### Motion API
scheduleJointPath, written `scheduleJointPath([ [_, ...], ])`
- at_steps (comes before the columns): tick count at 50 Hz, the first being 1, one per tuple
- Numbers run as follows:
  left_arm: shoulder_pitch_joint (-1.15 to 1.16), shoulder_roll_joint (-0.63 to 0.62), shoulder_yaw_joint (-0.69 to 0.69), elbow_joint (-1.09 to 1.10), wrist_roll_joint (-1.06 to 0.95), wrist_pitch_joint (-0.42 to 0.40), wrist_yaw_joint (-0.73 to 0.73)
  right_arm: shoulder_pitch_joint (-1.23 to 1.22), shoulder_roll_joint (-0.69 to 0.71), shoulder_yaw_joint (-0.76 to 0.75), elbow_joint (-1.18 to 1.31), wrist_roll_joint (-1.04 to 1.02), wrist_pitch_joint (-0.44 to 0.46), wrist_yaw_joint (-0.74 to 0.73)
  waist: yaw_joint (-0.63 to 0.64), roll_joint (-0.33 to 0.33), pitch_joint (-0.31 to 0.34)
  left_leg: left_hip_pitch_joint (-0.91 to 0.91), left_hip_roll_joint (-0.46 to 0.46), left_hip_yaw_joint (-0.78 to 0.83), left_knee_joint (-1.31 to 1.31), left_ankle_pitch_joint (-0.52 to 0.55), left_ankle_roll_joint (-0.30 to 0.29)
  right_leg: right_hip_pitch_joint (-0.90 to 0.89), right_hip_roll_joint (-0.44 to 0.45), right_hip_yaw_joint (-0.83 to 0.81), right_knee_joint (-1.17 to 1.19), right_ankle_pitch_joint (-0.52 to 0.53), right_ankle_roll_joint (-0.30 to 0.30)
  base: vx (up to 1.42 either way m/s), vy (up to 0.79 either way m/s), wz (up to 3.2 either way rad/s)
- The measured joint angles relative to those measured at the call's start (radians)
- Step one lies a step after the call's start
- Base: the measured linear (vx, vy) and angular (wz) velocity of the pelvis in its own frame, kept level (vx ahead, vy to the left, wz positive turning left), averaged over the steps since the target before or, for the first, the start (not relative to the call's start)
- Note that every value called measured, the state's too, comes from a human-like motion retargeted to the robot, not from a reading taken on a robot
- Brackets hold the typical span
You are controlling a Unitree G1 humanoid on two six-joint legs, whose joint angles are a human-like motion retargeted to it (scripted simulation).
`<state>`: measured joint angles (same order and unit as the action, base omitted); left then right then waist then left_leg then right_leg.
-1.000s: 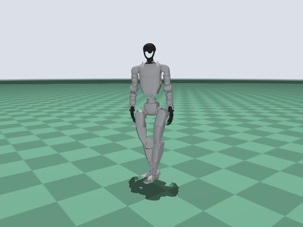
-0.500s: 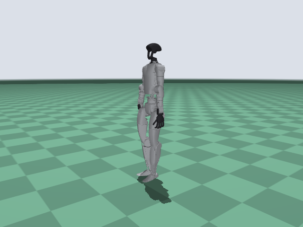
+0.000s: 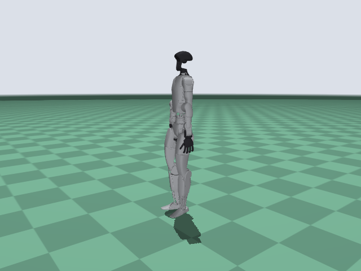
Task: In place motions
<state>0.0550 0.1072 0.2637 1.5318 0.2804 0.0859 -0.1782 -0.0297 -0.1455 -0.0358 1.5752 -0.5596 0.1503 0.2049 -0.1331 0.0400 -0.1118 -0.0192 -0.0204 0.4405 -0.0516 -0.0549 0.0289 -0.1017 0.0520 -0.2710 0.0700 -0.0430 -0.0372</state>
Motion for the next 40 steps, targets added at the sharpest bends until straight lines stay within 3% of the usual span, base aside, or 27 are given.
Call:
scheduleJointPath([
  [17, 0.058, -0.001, 0.034, 0.07, -0.015, 0.026, -0.011, -0.044, 0.005, -0.005, -0.099, 0.003, -0.013, 0.039, -0.017, -0.01, 0.004, 0.027, -0.011, 0.04, 0.0, -0.023, -0.002, -0.015, -0.003, 0.047, 0.01, 0.019, -0.012, -0.06, 0.07, -0.14],
  [30, 0.089, -0.003, 0.006, -0.01, 0.001, 0.024, -0.02, -0.063, 0.019, 0.037, -0.065, -0.023, -0.001, 0.023, -0.117, 0.023, -0.018, 0.044, 0.028, 0.178, -0.011, -0.057, -0.02, -0.067, 0.044, 0.141, 0.016, 0.059, -0.015, -0.1, 0.2, -0.56],
  [40, 0.09, -0.029, 0.013, -0.05, -0.012, 0.021, -0.038, -0.05, 0.022, 0.036, -0.015, -0.036, 0.023, -0.046, -0.214, 0.087, -0.022, 0.036, 0.068, 0.276, -0.02, -0.074, -0.035, -0.115, 0.097, 0.206, 0.018, 0.083, -0.013, -0.02, 0.15, -0.53],
])
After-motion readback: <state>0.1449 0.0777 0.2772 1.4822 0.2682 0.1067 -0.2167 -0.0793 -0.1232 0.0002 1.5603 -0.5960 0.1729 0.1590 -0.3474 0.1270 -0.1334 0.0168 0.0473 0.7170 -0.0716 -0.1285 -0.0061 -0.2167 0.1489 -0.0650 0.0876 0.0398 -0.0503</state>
